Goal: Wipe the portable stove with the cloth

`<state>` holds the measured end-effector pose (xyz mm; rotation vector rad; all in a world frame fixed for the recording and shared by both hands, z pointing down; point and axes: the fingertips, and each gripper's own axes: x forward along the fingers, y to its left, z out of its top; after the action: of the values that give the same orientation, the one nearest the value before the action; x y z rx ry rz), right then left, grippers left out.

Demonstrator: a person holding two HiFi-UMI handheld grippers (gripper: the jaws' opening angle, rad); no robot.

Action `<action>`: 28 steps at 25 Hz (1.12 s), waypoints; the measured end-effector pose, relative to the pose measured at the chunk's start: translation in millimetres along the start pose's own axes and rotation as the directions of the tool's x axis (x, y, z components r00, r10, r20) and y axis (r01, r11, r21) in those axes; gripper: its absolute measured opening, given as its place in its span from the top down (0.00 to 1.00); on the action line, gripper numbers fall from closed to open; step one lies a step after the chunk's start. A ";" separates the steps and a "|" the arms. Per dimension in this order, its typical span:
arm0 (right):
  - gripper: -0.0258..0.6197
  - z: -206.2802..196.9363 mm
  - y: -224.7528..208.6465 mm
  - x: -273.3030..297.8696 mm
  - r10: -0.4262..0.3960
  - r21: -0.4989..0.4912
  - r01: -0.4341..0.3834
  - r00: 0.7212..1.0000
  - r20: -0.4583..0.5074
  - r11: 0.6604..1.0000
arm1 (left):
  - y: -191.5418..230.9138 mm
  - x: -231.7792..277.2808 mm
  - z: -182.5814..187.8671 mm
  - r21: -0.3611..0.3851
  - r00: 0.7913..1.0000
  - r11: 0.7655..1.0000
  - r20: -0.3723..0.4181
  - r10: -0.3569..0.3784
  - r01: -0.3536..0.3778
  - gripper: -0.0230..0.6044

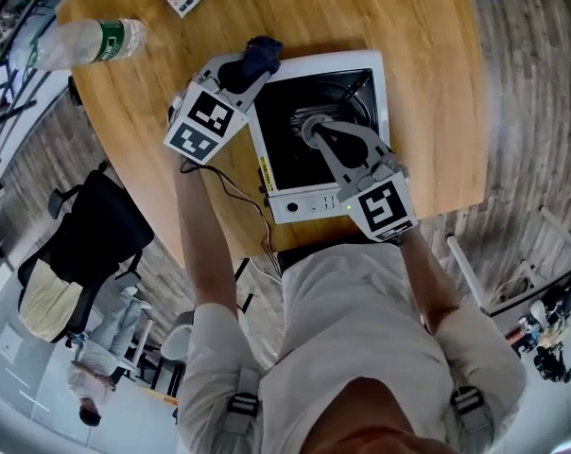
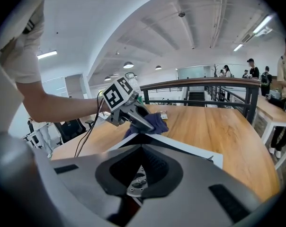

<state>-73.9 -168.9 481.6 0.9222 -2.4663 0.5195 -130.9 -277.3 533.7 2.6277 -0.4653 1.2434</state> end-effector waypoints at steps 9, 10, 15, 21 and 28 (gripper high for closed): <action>0.93 -1.6 -23.4 3.9 -0.016 0.026 0.016 1.000 0.000 1.000 | -16.8 18.8 23.1 0.110 0.986 0.981 -0.048 -0.157 0.162 0.81; 0.93 -1.9 -25.3 4.0 -0.019 0.029 0.019 1.000 0.001 0.999 | -19.4 22.0 26.9 0.121 0.985 0.978 -0.050 -0.165 0.170 0.81; 0.93 -2.5 -32.5 4.8 -0.033 0.046 0.032 0.999 0.008 0.998 | -29.2 37.2 42.2 0.159 0.979 0.966 -0.050 -0.200 0.206 0.81; 0.93 -3.7 -41.9 3.7 -0.054 0.062 0.053 0.998 0.012 0.997 | -37.6 51.5 56.0 0.198 0.974 0.954 -0.054 -0.220 0.226 0.81; 0.93 -2.9 -53.6 -7.4 -0.082 0.070 0.080 0.996 0.024 0.994 | -50.6 66.0 73.1 0.241 0.971 0.940 -0.067 -0.231 0.241 0.81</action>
<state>-31.4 -201.4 490.0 1.0590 -2.4366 0.5712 -20.8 -265.6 537.0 2.7510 0.0176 1.3441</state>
